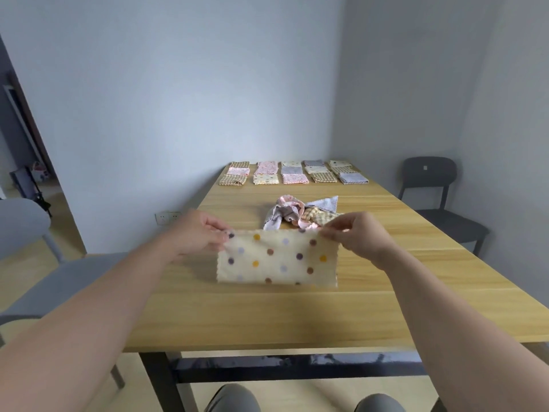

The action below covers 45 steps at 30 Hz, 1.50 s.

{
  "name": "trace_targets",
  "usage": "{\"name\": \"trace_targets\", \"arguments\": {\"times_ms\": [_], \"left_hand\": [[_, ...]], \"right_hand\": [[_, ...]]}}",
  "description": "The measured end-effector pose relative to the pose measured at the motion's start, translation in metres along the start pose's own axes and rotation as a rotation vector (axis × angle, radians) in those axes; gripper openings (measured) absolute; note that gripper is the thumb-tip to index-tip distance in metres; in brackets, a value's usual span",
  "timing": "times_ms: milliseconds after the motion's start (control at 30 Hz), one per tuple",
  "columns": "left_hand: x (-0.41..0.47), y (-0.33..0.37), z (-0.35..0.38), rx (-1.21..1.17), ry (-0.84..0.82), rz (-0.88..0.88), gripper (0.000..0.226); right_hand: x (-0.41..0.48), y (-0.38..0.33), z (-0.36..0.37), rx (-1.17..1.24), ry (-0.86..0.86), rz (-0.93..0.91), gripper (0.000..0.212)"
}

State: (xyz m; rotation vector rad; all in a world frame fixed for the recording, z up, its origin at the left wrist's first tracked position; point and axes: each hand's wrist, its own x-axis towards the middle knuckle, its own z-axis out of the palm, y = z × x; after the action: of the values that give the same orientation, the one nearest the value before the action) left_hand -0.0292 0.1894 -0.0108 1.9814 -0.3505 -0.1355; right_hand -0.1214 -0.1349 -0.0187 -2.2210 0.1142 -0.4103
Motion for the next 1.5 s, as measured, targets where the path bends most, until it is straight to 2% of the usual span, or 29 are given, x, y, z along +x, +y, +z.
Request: {"name": "trace_targets", "arguments": {"times_ms": [100, 167, 267, 367, 467, 567, 700, 800, 900, 1000, 1167, 1300, 1500], "left_hand": [[-0.003, -0.002, 0.013, 0.080, 0.226, 0.206, 0.017], [-0.009, -0.015, 0.023, 0.211, 0.246, 0.250, 0.019], [-0.027, -0.048, 0.043, 0.441, 0.109, 0.182, 0.019], [-0.043, -0.071, 0.056, 0.519, 0.021, 0.154, 0.024], [-0.049, -0.075, 0.058, 0.497, 0.046, 0.160, 0.023], [-0.048, -0.074, 0.056, 0.572, 0.049, 0.201, 0.019], [-0.051, -0.071, 0.051, 0.672, -0.032, 0.211, 0.019], [-0.051, -0.060, 0.054, 0.851, -0.007, 0.210, 0.020], [-0.037, -0.043, 0.076, 0.738, 0.074, 0.202, 0.031], [-0.012, -0.043, 0.105, 0.722, 0.009, 0.142, 0.047], [0.009, -0.075, 0.113, 0.869, -0.108, 0.101, 0.057], [0.010, -0.076, 0.111, 0.936, -0.217, 0.047, 0.063], [0.010, -0.076, 0.111, 0.952, -0.224, 0.030, 0.064]], "right_hand": [[0.000, 0.007, 0.003, 0.123, 0.129, -0.061, 0.009], [-0.005, 0.018, 0.007, 0.003, 0.087, -0.057, 0.009], [-0.022, 0.036, 0.019, -0.234, -0.050, -0.035, 0.009], [-0.042, 0.050, 0.032, -0.315, -0.161, 0.012, 0.010], [-0.054, 0.055, 0.038, -0.335, -0.155, 0.024, 0.008], [-0.057, 0.053, 0.035, -0.362, -0.136, 0.008, 0.009], [-0.057, 0.051, 0.032, -0.418, -0.206, -0.010, 0.009], [-0.053, 0.047, 0.038, -0.556, -0.175, -0.075, 0.028], [-0.046, 0.027, 0.063, -0.454, -0.036, -0.170, 0.033], [-0.033, 0.009, 0.104, -0.436, -0.110, -0.191, 0.039], [-0.014, 0.017, 0.138, -0.587, -0.310, -0.066, 0.051], [-0.010, 0.028, 0.136, -0.623, -0.364, 0.034, 0.061], [-0.011, 0.034, 0.121, -0.675, -0.371, 0.105, 0.065]]}}
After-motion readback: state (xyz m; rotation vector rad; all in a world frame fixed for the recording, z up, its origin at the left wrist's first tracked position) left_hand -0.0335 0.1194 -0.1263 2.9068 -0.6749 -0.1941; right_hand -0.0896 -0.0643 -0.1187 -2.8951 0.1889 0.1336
